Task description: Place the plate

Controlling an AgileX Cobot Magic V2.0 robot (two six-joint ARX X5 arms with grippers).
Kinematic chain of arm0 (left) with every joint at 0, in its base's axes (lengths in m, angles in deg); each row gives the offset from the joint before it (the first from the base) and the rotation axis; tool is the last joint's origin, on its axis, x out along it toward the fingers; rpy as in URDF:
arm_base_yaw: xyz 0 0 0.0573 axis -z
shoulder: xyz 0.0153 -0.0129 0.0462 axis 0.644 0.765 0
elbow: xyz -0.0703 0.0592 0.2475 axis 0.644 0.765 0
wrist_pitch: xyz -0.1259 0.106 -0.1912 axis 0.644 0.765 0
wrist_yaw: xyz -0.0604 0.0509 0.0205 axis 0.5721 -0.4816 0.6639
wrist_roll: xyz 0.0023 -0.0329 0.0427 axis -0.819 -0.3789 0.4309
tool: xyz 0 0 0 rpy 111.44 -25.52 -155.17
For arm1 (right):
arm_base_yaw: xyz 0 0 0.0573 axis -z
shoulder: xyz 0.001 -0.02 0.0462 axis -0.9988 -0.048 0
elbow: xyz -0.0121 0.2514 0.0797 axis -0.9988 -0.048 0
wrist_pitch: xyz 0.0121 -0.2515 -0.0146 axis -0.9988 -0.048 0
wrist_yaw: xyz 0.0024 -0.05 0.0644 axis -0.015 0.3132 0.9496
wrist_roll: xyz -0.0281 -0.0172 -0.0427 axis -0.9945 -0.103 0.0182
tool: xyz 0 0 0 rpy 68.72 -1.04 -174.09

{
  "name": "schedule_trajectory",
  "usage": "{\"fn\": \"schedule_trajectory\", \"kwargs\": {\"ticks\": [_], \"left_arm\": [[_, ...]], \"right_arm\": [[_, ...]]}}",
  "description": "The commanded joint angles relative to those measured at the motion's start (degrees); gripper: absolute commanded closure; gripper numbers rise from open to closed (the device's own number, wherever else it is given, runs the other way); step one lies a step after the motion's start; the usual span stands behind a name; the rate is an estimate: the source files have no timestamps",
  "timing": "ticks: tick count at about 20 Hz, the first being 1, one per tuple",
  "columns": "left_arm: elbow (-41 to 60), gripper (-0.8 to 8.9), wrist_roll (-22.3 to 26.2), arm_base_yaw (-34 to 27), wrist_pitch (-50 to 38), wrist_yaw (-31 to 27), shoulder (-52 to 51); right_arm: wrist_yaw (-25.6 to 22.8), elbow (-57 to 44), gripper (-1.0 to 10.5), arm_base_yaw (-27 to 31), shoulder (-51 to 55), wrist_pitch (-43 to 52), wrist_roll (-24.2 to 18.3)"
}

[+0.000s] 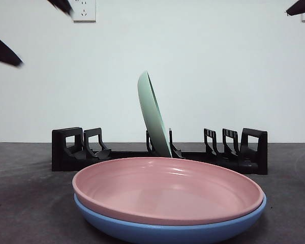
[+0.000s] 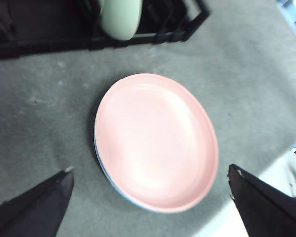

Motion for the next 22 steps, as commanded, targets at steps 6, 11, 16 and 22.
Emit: {"fn": "schedule_trajectory", "kwargs": {"ticks": [6,11,16,22], "left_arm": [[-1.51,3.14,2.14,0.50,5.07,0.11,-14.34],[-6.75,3.14,2.05,0.46,11.98,0.09,-15.56],[-11.50,3.14,2.95,0.46,14.97,0.09,-15.58],[-12.09,3.15,4.22,0.46,16.22,0.04,-15.78]], "right_arm": [[-0.04,4.35,5.6,-5.09,-9.22,9.33,8.39],[-4.04,16.28,5.1,-11.06,-25.99,12.83,11.67],[-4.79,33.64,5.1,-13.40,-44.41,12.26,13.03],[-8.63,47.39,5.1,-13.73,-60.11,12.35,13.81]]}}
